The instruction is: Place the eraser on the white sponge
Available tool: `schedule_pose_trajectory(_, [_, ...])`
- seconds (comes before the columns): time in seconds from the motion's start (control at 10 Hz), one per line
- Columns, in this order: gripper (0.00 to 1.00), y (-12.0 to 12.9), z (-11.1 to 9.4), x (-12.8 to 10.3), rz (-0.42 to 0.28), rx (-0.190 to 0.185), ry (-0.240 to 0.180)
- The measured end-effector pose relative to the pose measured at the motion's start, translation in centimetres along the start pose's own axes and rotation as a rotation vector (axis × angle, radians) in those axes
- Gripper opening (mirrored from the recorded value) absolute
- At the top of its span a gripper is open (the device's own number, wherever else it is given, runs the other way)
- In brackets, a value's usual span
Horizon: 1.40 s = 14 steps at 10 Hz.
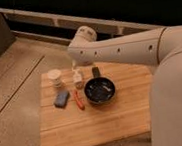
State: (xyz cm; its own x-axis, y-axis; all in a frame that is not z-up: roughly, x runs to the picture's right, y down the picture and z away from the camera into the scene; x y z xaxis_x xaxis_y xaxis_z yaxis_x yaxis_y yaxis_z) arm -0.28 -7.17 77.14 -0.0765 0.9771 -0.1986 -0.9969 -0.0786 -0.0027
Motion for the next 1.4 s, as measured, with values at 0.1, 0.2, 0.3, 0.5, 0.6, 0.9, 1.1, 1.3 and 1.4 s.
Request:
schedule_pose_trajectory(0.1, [0.65, -0.6, 0.1, -0.5, -0.016, 0.004, -0.001])
schedule_pose_trajectory(0.2, [0.65, -0.8, 0.2, -1.0, -0.058, -0.002, -0.003])
schedule_pose_trajectory(0.3, [0.65, -0.8, 0.3, -1.5, -0.115, -0.019, -0.008])
schedule_pose_trajectory(0.5, [0.65, -0.2, 0.5, -2.4, -0.251, -0.076, -0.027])
schedule_pose_trajectory(0.6, [0.65, 0.3, 0.9, -2.8, -0.312, -0.117, -0.036])
schedule_pose_trajectory(0.9, [0.65, -2.2, 2.9, -4.6, -0.324, -0.153, -0.040])
schedule_pose_trajectory(1.1, [0.65, -5.4, 4.7, -5.6, -0.262, -0.118, -0.025])
schedule_pose_trajectory(1.3, [0.65, -9.5, 7.8, -6.3, -0.108, -0.040, 0.029])
schedule_pose_trajectory(1.4, [0.65, -9.6, 8.8, -6.1, -0.068, -0.027, 0.055])
